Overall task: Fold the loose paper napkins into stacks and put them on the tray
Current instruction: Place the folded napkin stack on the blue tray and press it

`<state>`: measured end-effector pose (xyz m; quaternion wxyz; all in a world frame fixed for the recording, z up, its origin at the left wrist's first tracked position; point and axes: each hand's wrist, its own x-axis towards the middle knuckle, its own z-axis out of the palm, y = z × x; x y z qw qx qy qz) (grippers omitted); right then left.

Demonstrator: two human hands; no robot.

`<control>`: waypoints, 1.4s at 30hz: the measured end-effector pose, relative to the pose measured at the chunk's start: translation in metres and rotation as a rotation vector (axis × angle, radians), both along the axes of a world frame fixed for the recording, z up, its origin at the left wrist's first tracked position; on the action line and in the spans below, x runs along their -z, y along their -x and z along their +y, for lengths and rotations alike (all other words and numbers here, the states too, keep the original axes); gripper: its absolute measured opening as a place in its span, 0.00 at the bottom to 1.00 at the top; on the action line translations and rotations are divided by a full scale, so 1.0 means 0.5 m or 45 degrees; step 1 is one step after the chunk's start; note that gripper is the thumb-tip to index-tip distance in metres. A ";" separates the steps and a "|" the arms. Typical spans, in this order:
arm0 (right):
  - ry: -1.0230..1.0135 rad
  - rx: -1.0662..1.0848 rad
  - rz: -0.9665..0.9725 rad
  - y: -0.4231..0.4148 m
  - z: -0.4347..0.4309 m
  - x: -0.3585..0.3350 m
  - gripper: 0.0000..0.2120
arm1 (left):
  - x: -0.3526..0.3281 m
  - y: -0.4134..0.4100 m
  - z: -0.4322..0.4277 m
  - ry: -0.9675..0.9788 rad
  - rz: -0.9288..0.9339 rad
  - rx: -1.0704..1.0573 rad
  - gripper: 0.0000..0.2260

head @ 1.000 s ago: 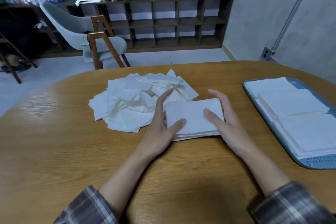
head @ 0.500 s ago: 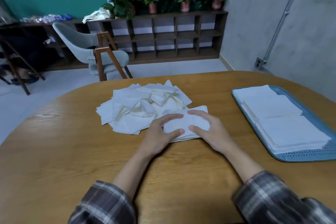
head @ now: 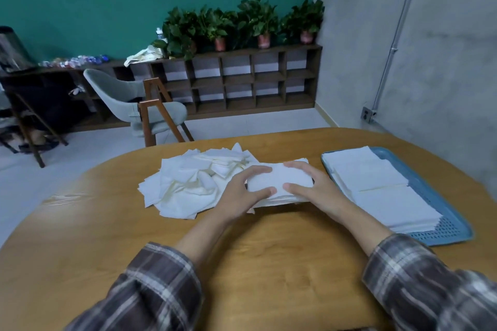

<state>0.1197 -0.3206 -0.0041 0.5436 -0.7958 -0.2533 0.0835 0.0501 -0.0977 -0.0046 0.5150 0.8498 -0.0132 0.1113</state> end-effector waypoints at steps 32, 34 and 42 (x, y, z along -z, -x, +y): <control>0.221 0.487 0.058 -0.360 -0.323 0.012 0.21 | 0.048 -0.398 -0.316 0.178 0.138 -0.109 0.14; 0.238 0.510 0.064 -0.353 -0.325 0.009 0.22 | 0.046 -0.393 -0.314 0.164 0.151 -0.102 0.15; 0.492 0.461 0.020 -0.309 -0.323 0.007 0.23 | 0.059 -0.370 -0.305 -0.061 0.136 -0.027 0.17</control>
